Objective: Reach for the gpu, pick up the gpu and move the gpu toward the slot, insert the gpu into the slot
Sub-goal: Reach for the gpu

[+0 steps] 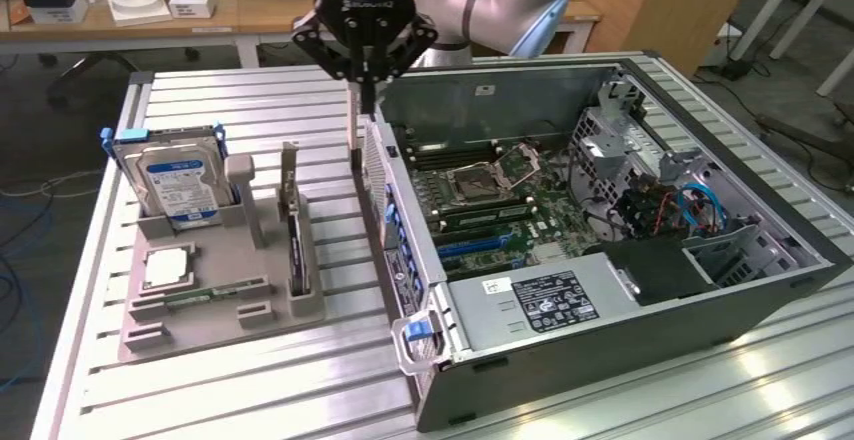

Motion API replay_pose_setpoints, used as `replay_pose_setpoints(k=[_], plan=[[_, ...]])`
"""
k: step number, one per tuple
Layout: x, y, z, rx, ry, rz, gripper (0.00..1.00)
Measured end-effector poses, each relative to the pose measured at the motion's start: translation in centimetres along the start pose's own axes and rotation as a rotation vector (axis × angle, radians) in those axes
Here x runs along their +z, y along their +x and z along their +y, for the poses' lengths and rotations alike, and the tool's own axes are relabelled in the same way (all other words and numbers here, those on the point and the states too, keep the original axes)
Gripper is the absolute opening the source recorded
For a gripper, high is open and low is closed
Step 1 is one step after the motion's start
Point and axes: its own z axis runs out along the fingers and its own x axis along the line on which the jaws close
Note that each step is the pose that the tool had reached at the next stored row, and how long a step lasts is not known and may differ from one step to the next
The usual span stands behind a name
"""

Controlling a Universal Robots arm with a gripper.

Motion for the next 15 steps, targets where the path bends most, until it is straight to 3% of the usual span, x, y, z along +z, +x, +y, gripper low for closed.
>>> replay_pose_setpoints(k=[15], plan=[[-0.19, 6.8, -0.51, 0.000, 0.0000, 0.0001, 0.10]])
